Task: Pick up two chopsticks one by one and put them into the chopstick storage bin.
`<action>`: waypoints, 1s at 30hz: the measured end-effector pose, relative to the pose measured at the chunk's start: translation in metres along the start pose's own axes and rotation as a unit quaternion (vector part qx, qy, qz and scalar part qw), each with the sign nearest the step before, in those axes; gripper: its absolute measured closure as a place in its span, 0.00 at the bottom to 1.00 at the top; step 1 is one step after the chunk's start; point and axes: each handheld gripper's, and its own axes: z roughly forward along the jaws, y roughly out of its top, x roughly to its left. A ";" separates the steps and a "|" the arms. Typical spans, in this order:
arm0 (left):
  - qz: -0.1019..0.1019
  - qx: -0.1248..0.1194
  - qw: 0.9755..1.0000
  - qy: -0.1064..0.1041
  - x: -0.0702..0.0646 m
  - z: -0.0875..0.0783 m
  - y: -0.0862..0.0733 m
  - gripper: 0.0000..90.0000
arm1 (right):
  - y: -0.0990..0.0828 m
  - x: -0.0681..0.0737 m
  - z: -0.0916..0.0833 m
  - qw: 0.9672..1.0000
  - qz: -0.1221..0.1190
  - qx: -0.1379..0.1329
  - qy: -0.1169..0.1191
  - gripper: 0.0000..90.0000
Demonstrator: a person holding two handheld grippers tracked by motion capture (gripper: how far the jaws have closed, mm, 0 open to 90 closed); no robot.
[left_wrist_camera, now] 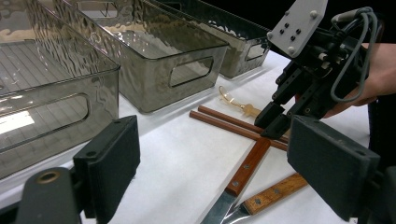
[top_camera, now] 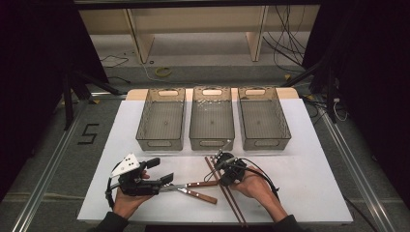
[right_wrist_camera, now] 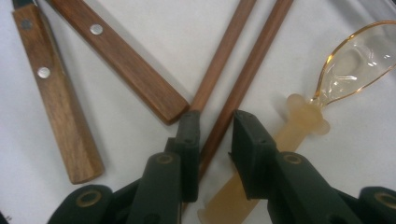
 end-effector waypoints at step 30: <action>0.005 0.001 1.000 -0.004 -0.001 0.001 0.000 0.19 | 0.011 -0.001 0.002 1.000 0.012 0.026 -0.004 0.91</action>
